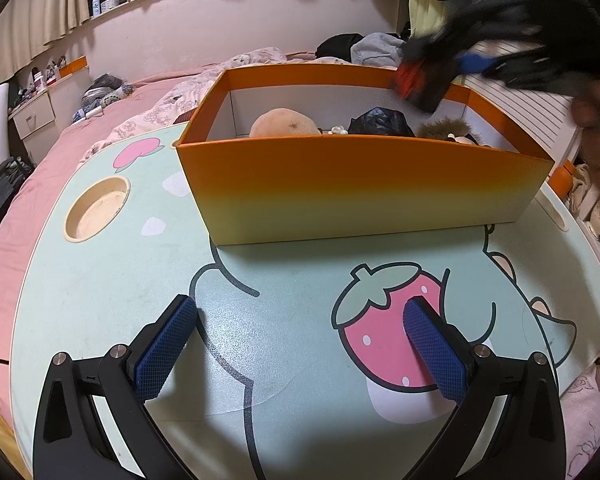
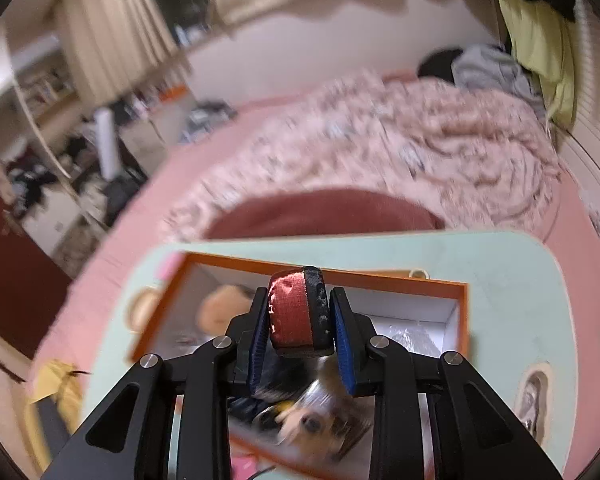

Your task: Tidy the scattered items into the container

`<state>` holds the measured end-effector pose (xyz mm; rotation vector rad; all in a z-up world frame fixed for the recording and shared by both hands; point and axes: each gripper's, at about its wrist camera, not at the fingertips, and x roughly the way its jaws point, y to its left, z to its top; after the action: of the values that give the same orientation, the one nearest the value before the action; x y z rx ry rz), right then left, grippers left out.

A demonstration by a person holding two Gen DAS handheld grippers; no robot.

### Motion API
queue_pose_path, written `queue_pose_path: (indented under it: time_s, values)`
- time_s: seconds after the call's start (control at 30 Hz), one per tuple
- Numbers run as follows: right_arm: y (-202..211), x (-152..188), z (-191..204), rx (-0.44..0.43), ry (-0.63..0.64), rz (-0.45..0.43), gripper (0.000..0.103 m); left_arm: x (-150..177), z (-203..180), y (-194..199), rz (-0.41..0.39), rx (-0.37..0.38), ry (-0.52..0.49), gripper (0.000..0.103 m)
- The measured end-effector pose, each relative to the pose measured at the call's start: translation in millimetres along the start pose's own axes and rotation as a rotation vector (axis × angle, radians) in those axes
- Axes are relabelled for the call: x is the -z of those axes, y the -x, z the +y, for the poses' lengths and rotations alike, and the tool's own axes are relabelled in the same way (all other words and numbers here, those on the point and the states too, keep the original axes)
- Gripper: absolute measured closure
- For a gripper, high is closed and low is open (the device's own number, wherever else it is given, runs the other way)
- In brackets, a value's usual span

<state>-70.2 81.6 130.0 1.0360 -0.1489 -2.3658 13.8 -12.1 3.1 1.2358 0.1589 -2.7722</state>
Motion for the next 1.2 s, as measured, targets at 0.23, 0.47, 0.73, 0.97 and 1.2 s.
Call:
queue_pose_path:
  time_s: [0.23,0.47,0.73,0.97,1.2]
  values:
    - [87,61,7,-0.133,-0.002,-0.049,0.075,2,6,2,-0.001,-0.006,0.004,0.000]
    - [72,122,-14,-0.212,-0.103,0.090,0.075,5,13,5,-0.002,-0.010,0.008,0.000]
    - [39,139,-29,-0.244,-0.218,0.113,0.070,7,19,11,-0.002,-0.020,0.018,0.000]
    - [57,137,-43,-0.092,-0.201,-0.015,0.067,2,31,32,-0.068,0.017,0.065,0.000]
    - [68,137,-12,-0.015,-0.057,-0.106,0.043,-57,20,91,-0.221,0.074,-0.004,0.001]
